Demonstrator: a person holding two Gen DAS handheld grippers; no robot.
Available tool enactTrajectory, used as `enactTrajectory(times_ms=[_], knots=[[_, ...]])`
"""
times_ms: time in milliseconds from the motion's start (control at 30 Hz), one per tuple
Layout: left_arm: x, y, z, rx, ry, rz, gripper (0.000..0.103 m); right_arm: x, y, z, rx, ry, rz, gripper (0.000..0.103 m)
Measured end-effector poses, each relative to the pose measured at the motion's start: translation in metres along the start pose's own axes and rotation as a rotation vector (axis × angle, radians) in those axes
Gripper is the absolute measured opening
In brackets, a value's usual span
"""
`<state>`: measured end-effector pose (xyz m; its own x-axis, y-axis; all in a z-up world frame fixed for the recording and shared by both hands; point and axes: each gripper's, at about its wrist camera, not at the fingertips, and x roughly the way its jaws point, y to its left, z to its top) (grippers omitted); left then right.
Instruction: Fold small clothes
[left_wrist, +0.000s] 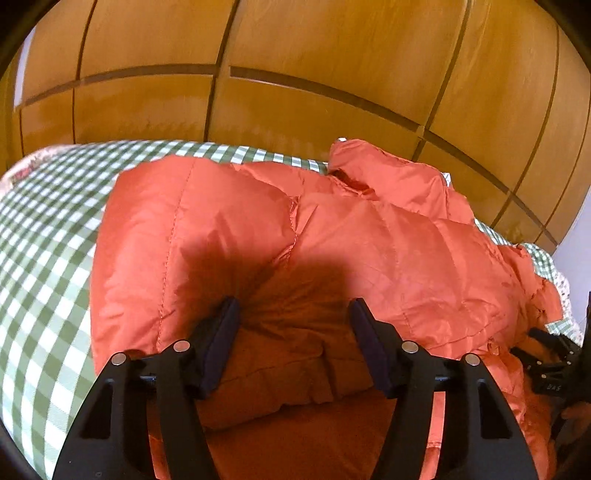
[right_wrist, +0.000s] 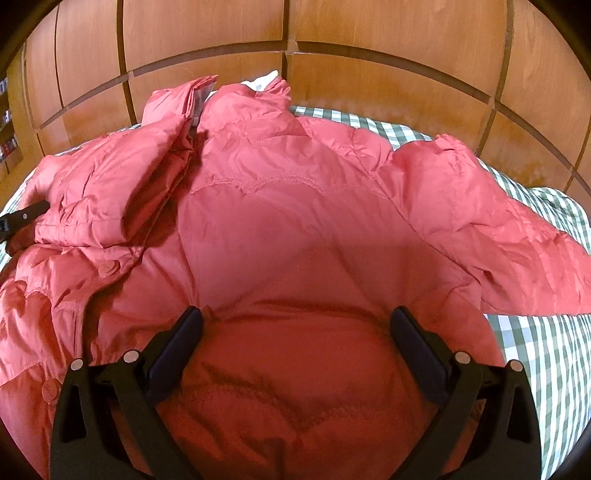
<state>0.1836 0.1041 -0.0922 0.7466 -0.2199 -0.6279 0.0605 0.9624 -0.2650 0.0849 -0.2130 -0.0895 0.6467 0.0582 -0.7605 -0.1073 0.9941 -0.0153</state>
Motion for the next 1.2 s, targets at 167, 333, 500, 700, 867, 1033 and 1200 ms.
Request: enactTrajectory(times_ms=[167, 333, 500, 700, 867, 1033, 1200], knots=[[-0.001, -0.012, -0.006, 0.071, 0.022, 0.019, 0.068, -0.004, 0.001, -0.003, 0.002, 0.005, -0.008, 0.101], [-0.008, -0.019, -0.014, 0.126, 0.020, 0.026, 0.078, -0.019, -0.009, -0.008, 0.033, -0.002, 0.069, 0.101], [-0.006, -0.019, -0.012, 0.132, 0.026, 0.020, 0.086, -0.045, -0.079, -0.010, 0.323, -0.113, 0.153, 0.101], [-0.004, -0.021, -0.014, 0.143, 0.033, 0.029, 0.094, -0.041, -0.212, -0.048, 0.881, -0.151, 0.179, 0.087], [-0.002, -0.019, -0.015, 0.133, 0.031, 0.019, 0.095, -0.029, -0.298, -0.076, 1.125, -0.217, 0.194, 0.071], [-0.001, -0.018, -0.015, 0.132, 0.033, 0.019, 0.096, -0.015, -0.348, -0.073, 1.227, -0.277, 0.138, 0.070], [0.001, -0.018, -0.016, 0.125, 0.034, 0.020, 0.096, 0.000, -0.384, -0.060, 1.279, -0.290, 0.062, 0.071]])
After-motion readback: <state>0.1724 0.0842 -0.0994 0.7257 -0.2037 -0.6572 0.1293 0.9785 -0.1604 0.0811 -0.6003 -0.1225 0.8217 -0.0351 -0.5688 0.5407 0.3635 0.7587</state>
